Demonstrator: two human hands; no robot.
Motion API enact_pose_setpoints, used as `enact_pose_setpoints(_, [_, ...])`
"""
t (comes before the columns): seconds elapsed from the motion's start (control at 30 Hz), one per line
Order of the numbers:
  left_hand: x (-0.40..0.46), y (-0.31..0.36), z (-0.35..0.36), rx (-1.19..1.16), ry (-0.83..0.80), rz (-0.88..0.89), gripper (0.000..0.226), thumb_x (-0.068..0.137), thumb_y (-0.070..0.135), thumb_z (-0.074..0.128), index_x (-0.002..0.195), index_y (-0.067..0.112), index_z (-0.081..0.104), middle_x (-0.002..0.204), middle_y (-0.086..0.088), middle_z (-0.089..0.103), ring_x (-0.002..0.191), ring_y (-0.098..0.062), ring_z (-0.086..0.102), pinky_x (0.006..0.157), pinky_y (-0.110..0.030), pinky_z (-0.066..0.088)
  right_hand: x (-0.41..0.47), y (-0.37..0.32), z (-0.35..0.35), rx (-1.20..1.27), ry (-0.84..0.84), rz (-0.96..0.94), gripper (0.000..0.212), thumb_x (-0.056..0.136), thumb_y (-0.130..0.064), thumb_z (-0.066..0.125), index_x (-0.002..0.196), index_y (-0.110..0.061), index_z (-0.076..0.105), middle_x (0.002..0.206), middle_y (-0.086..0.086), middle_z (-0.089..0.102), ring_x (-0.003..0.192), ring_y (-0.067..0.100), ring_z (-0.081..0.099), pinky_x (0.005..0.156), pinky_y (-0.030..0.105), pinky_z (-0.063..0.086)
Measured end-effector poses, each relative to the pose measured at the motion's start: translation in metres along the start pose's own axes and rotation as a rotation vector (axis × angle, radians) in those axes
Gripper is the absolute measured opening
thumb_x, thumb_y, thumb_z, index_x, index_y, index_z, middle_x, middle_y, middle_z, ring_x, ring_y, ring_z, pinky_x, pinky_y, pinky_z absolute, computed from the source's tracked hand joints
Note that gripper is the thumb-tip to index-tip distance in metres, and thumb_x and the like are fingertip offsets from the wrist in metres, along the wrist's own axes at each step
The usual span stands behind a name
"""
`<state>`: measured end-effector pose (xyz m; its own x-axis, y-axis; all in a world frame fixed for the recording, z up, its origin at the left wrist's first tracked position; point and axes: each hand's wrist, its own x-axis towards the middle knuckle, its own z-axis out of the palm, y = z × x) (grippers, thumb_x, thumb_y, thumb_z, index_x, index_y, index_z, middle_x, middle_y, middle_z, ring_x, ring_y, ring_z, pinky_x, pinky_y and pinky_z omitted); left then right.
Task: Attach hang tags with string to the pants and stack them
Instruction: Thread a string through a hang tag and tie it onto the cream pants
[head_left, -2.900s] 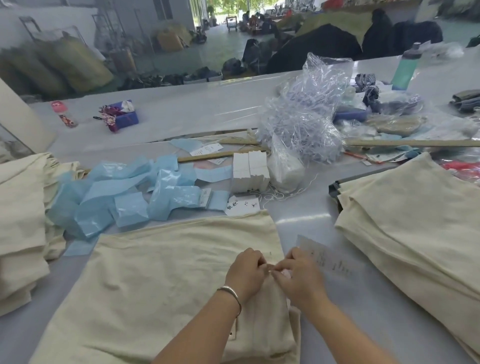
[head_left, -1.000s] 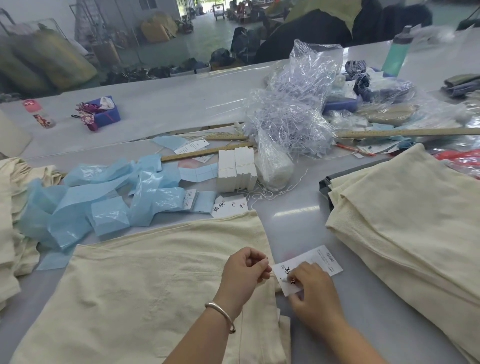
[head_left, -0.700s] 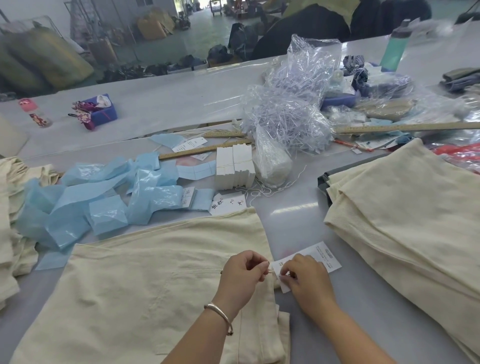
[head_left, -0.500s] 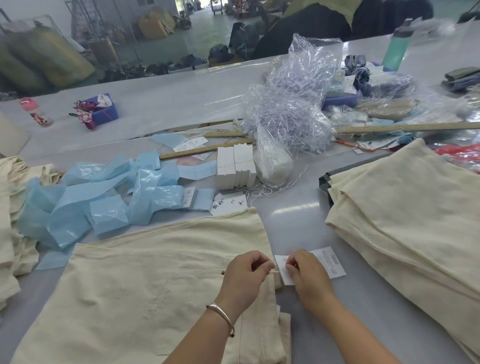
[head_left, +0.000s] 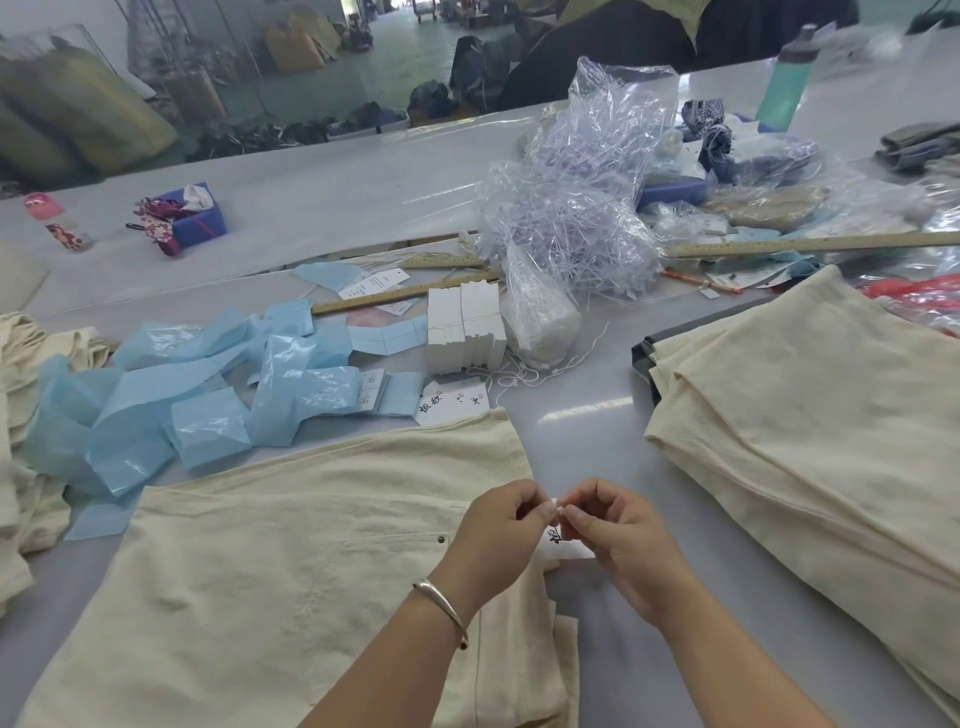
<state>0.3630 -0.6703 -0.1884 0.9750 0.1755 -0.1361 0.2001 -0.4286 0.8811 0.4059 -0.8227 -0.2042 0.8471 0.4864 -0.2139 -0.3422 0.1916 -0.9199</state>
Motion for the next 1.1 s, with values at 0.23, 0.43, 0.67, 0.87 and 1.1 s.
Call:
enact_pose_setpoints(0.23, [0.0,0.003,-0.001,0.026,-0.004,-0.006,0.02,0.091,0.017,0.059,0.072,0.015,0.064,0.051,0.015,0.045,0.051,-0.002,0.037,0.054,-0.019,0.03,0.001,-0.002,0.001,-0.087,-0.002,-0.048,0.012,0.086,0.012,0.057,0.082,0.002,0.064,0.073,0.013,0.065,0.07,0.019,0.058,0.069,0.024,0.049])
enact_pose_setpoints(0.43, [-0.001,0.006,-0.001,0.155,0.005,0.063,0.019,0.09,0.02,0.059,0.077,0.007,0.064,0.062,0.009,0.051,0.056,-0.003,0.04,0.055,-0.017,0.033,0.0,-0.004,0.008,-0.308,0.064,-0.178,0.015,0.083,0.014,0.06,0.083,0.0,0.061,0.07,0.006,0.065,0.068,0.013,0.062,0.066,0.021,0.05])
enact_pose_setpoints(0.67, [0.005,-0.004,-0.009,-0.111,-0.124,-0.063,0.027,0.085,0.03,0.073,0.071,0.008,0.064,0.054,0.014,0.055,0.05,-0.001,0.044,0.053,-0.014,0.036,-0.001,-0.014,0.001,-0.189,-0.044,-0.122,0.038,0.076,0.0,0.075,0.105,-0.006,0.053,0.07,0.01,0.064,0.067,0.019,0.062,0.07,0.026,0.053])
enact_pose_setpoints(0.87, [0.004,-0.017,0.0,-0.062,-0.033,-0.098,0.024,0.077,0.033,0.08,0.074,0.021,0.059,0.075,0.009,0.059,0.055,0.004,0.047,0.059,-0.012,0.038,-0.002,-0.01,-0.001,-0.267,-0.03,-0.037,0.042,0.077,0.003,0.075,0.111,-0.01,0.054,0.07,0.01,0.065,0.067,0.021,0.062,0.072,0.027,0.052])
enact_pose_setpoints(1.1, [-0.019,-0.051,-0.037,0.187,0.162,-0.128,0.016,0.08,0.03,0.074,0.081,0.031,0.058,0.096,0.011,0.056,0.072,-0.002,0.054,0.066,-0.009,0.037,-0.001,0.007,0.03,-1.058,0.295,-0.13,0.02,0.084,-0.029,0.07,0.095,-0.025,0.054,0.075,-0.01,0.049,0.078,0.014,0.052,0.065,0.025,0.036])
